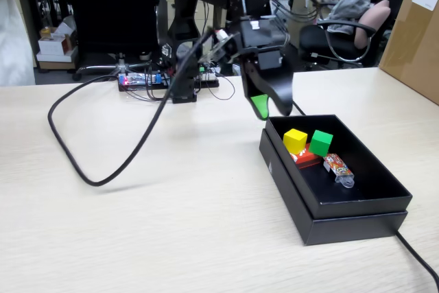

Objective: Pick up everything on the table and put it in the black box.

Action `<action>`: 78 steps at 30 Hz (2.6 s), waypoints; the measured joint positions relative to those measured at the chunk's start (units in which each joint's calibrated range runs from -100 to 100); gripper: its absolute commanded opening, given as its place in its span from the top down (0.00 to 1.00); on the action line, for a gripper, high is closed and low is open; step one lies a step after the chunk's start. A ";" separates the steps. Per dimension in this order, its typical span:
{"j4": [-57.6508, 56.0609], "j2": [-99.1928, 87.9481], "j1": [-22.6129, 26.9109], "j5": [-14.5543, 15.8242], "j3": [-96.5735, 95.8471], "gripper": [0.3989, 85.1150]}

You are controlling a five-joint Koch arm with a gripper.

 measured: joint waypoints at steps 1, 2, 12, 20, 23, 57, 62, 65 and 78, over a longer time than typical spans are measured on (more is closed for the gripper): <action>1.23 -0.13 -0.93 -0.49 -2.56 0.50; 2.71 0.00 -1.86 -1.03 -4.57 0.50; 24.67 -7.60 -5.62 -5.18 -33.06 0.50; 37.09 -15.96 -5.71 -5.23 -50.50 0.50; 41.53 -17.99 -6.15 -5.23 -55.43 0.44; 67.35 -26.09 -7.42 -5.37 -78.45 0.43; 68.09 -26.09 -7.47 -5.32 -79.09 0.43; 71.46 -26.09 -7.62 -5.37 -81.46 0.43; 73.36 -26.09 -7.77 -5.37 -82.47 0.43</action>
